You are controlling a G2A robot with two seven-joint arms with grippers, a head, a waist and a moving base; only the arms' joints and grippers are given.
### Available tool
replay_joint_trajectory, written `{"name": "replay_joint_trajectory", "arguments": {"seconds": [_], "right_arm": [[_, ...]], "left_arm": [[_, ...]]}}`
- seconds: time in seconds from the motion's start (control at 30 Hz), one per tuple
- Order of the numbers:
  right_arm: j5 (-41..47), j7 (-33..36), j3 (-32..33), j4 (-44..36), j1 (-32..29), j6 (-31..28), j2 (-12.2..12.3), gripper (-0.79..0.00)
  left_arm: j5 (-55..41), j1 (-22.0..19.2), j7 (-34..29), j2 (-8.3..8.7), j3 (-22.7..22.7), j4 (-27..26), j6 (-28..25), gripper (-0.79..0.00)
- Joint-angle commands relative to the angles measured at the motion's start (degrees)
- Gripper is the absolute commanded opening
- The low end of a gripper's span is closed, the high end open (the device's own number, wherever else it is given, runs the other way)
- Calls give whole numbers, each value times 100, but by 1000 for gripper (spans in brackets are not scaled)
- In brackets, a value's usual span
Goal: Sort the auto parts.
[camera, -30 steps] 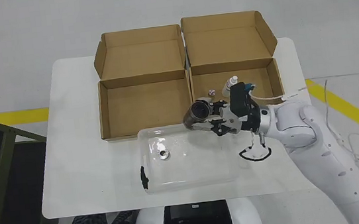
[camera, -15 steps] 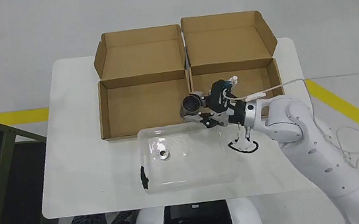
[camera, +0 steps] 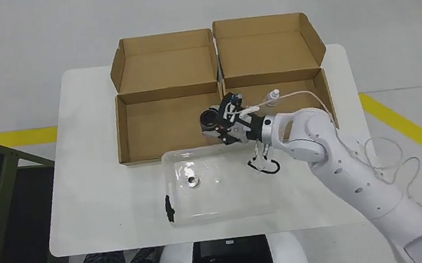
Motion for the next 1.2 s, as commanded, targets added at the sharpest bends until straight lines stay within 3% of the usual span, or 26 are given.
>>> {"name": "replay_joint_trajectory", "arguments": {"seconds": [0.0, 0.53, 1.17], "right_arm": [[-31, 75, -97, 64, 62, 143, -44, -785], [110, 521, -680, 782, 579, 702, -419, -785], [-43, 524, -686, 1098, 637, 354, -555, -785]], "left_arm": [[0, 0, 0, 0, 0, 0, 0, 0], [0, 0, 0, 0, 0, 0, 0, 0], [0, 0, 0, 0, 0, 0, 0, 0]]}}
